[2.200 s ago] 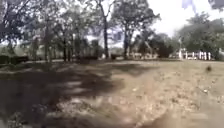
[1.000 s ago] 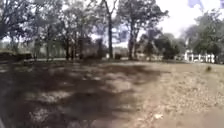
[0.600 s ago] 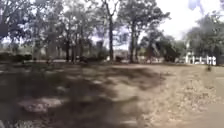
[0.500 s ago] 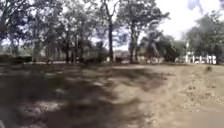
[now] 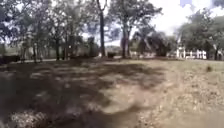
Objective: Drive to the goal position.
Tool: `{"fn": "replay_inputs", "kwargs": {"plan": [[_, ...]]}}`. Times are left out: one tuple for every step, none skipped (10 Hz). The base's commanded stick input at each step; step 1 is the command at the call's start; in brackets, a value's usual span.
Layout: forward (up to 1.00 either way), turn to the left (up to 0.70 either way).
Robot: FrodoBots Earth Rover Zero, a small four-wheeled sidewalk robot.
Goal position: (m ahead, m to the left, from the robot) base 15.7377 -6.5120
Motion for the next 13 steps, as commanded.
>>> {"fn": "replay_inputs", "kwargs": {"plan": [[0.7,-0.11],[0.7,0.0],[0.7,0.0],[0.7,0.0],[0.7,0.0],[0.7,0.0],[0.7,0.0],[0.7,0.0],[0.7,0.0],[0.7,-0.01],[0.7,-0.09],[0.7,-0.32],[0.7,-0.35]]}}
